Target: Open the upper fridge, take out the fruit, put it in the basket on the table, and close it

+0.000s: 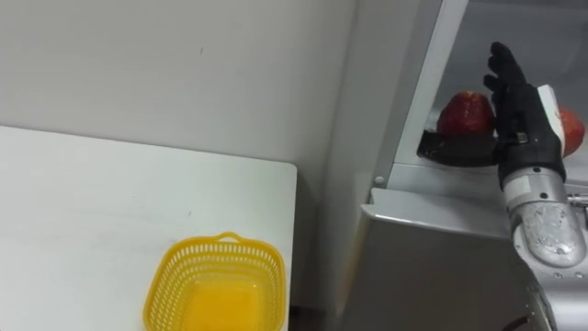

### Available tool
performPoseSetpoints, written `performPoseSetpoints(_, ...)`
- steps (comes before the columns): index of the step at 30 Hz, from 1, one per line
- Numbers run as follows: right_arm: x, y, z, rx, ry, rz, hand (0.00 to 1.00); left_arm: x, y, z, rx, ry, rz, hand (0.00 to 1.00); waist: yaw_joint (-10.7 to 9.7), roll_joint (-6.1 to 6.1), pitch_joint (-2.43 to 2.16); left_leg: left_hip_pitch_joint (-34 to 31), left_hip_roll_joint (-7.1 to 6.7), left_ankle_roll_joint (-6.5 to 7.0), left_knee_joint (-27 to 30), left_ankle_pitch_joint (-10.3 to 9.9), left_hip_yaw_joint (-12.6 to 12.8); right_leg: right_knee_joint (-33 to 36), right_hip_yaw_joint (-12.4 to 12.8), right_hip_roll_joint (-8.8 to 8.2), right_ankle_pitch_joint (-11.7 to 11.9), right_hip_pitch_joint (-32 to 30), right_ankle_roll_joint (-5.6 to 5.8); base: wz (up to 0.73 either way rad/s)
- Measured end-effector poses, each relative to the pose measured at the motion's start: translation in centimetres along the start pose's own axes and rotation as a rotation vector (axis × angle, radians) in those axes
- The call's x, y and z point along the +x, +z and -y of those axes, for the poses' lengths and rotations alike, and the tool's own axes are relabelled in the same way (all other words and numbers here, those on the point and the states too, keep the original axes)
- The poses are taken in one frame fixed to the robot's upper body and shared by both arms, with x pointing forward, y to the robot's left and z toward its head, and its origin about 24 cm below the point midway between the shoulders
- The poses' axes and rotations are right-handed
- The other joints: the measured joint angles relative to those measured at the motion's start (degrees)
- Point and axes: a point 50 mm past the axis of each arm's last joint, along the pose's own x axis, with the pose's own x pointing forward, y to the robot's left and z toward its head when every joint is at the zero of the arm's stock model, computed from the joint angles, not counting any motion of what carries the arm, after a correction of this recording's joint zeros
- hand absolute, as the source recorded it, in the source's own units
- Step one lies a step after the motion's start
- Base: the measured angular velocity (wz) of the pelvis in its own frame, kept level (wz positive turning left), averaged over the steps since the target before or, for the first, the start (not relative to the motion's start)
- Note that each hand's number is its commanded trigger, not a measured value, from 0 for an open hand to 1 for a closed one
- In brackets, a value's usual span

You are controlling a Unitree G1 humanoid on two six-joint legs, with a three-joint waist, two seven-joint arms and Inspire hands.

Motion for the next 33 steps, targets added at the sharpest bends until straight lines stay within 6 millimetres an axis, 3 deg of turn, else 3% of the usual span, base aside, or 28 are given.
performPoseSetpoints(6, 0.4, -0.5, 0.1, 0.042, 0.033, -0.033, 0.0, 0.0, 0.0, 0.0, 0.0, -0.015, -0.003, 0.0, 0.08, 0.6, 0.1, -0.09, 0.04, 0.02, -0.06, -0.04, -0.07, 0.02, -0.02, 0.01, 0.01, 0.35, -0.02, 0.0)
performPoseSetpoints(12, 0.7, -0.9, 0.1, 0.049, 0.07, -0.06, 0.0, 0.0, -0.1, -0.1, 0.0, -0.013, -0.019, 0.0, 0.42, 0.91, -0.14, 0.41, 0.07, 0.01, -0.06, -0.03, -0.08, 0.03, -0.11, 0.04, 0.02, 0.82, -0.03, 0.0)
performPoseSetpoints(13, 0.7, -1.1, 0.3, 0.047, 0.074, -0.069, 0.42, 0.0, -0.1, -0.1, 0.0, -0.013, -0.019, 0.0, 0.59, 0.82, -0.25, 0.45, 0.06, 0.01, -0.05, -0.02, -0.08, 0.03, -0.24, 0.03, 0.02, 0.86, -0.03, 0.0)
performPoseSetpoints(14, 0.7, -1.2, 0.4, 0.046, 0.075, -0.073, 0.6, 0.0, -0.1, -0.1, 0.0, -0.012, -0.018, 0.0, 0.75, 0.77, -0.29, 0.46, 0.06, 0.01, -0.03, -0.02, -0.08, 0.02, -0.28, 0.03, 0.02, 0.88, -0.03, 0.0)
performPoseSetpoints(15, 0.7, -1.3, 0.6, 0.045, 0.077, -0.081, 1.0, 0.0, 0.0, -0.1, 0.0, -0.011, -0.017, 0.0, 0.98, 0.67, -0.36, 0.48, 0.06, 0.01, 0.02, -0.02, -0.08, 0.02, -0.34, 0.02, 0.02, 0.92, -0.04, 0.0)
performPoseSetpoints(33, 0.6, -2.0, 0.9, 0.032, 0.109, -0.128, 1.0, -0.1, -0.4, -0.1, -0.002, -0.029, -0.054, 0.0, 1.45, 0.38, -0.38, 1.29, 0.11, 0.01, 0.04, -0.03, -0.08, 0.03, -0.44, 0.03, 0.05, 1.73, -0.08, 0.0)
